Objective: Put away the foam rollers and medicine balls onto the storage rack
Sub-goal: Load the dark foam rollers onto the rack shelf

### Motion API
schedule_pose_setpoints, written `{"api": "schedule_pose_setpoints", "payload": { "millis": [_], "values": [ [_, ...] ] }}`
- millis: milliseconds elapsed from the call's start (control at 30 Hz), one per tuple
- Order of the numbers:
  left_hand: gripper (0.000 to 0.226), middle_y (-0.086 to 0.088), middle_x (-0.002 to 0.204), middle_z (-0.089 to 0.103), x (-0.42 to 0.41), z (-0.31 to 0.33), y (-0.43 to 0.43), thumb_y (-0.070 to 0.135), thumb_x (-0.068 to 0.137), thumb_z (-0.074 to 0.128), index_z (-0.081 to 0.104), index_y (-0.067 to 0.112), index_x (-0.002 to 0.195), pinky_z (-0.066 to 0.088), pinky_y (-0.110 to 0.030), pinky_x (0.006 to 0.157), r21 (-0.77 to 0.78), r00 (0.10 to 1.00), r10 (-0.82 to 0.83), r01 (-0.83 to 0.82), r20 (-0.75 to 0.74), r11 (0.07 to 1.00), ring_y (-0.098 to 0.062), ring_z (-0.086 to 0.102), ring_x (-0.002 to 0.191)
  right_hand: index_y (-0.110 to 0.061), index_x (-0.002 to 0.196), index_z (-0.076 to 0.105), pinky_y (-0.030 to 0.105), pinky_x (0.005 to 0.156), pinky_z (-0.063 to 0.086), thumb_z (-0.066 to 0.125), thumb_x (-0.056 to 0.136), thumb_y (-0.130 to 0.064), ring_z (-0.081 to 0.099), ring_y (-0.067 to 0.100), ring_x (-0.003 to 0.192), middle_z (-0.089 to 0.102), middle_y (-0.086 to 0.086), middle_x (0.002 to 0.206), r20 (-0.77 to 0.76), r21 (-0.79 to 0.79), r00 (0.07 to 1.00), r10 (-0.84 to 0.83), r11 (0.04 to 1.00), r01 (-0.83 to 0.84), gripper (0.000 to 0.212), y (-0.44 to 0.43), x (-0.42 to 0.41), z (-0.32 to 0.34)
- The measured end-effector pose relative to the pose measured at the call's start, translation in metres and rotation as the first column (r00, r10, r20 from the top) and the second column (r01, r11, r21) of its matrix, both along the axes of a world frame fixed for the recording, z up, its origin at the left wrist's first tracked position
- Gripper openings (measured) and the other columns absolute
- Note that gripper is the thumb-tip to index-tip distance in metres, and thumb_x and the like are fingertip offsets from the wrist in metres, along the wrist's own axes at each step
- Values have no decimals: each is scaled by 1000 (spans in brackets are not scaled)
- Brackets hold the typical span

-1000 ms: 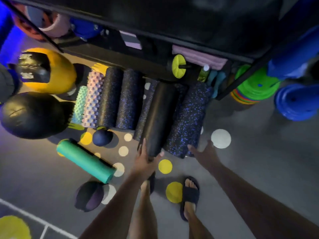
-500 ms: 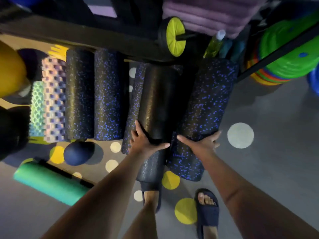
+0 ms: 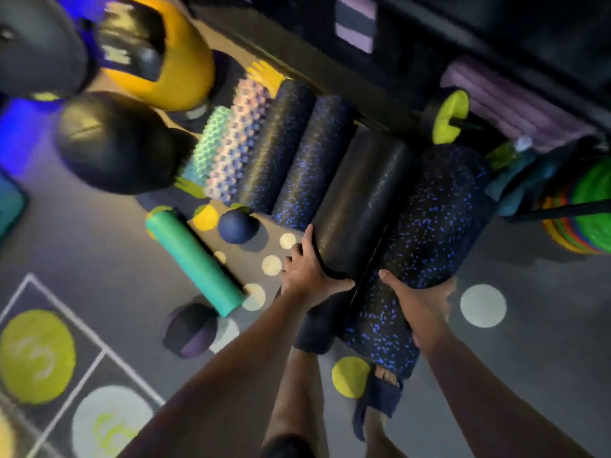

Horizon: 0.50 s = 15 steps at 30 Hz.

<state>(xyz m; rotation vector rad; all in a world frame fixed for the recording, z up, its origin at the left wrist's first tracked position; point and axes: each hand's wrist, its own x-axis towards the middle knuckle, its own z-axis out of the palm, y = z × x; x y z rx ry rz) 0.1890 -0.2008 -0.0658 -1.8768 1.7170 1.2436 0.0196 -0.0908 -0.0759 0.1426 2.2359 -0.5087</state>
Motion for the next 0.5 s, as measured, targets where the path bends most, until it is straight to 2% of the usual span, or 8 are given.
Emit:
{"api": "schedule_pose_setpoints", "payload": {
  "millis": [67,167,267,333,367,500],
  "values": [
    [145,-4,154,35,29,62,13,72,40,81,-4,45,155,38,-51,113,-20,997,76,-76,-17,997,-38,38,139,-18,156,13,52,114,39,95,35,-64,47,39,134,43,22,149,24,-64,996,86,994,-84,154,-3,17,57],
    [144,-6,154,37,78,156,55,76,42,80,-2,43,155,37,-53,113,-57,979,202,-203,-25,977,-40,40,139,-18,151,20,51,109,42,93,32,-70,52,39,129,48,20,145,74,-44,957,280,960,-278,150,13,43,131],
    [142,-10,151,41,129,242,113,75,46,83,-1,43,156,40,-56,110,-104,935,354,-352,1,930,-43,43,136,-23,146,36,47,101,50,85,14,-85,60,31,120,59,9,136,80,-58,879,470,883,-467,153,33,82,187],
    [142,-12,150,45,168,289,144,77,47,83,-1,43,157,41,-56,110,-146,887,463,-457,8,878,-42,45,136,-25,143,33,47,100,51,85,12,-85,59,31,119,59,6,133,98,-93,818,567,824,-559,154,36,109,214],
    [141,-12,152,43,188,309,156,77,48,83,-1,43,157,39,-56,112,-154,859,512,-505,9,849,-41,44,138,-24,142,31,48,100,51,85,11,-83,59,33,119,59,9,134,99,-97,785,612,791,-604,154,34,135,252],
    [143,-10,160,31,270,361,206,77,44,80,-1,42,156,31,-64,114,-164,719,695,-687,-13,708,-43,35,143,-15,142,28,43,99,51,95,31,-67,60,37,118,56,21,135,15,-158,625,780,619,-769,140,40,236,335]
  ]
}}
